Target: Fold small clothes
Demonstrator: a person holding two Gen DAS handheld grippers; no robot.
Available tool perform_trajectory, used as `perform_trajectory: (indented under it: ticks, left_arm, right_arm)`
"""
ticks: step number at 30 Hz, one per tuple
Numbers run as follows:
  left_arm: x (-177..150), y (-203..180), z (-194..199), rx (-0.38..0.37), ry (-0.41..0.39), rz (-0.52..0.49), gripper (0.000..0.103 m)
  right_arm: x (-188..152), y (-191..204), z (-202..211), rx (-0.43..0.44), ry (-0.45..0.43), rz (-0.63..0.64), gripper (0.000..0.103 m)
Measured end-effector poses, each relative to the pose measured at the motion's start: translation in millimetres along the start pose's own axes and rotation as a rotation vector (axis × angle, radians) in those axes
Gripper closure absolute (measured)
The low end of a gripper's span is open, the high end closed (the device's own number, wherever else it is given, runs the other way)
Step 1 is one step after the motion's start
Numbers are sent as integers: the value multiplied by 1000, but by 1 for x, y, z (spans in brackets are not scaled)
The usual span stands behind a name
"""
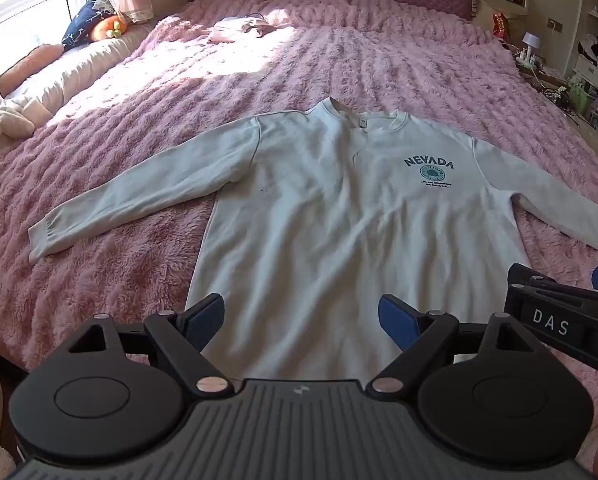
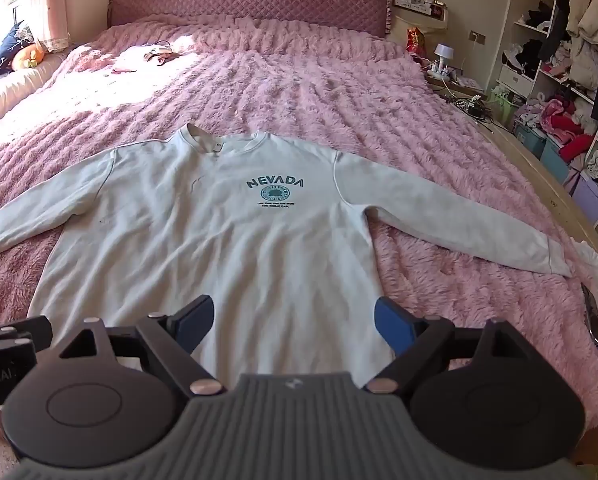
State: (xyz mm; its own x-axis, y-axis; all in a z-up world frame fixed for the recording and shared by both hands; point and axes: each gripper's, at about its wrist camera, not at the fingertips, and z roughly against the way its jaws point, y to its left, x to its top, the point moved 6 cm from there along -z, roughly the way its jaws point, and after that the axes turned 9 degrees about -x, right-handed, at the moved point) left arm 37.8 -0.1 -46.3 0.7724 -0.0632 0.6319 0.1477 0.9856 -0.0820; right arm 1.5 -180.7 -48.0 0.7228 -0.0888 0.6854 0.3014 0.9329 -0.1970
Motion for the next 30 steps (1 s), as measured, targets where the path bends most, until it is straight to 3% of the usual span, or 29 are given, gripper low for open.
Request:
perform_trajectory:
  ticks: [30]
  left_arm:
    - [-13,3,-10,7,38,3,2]
  right_arm:
    - [-7,-7,-6,3,11,-4,20]
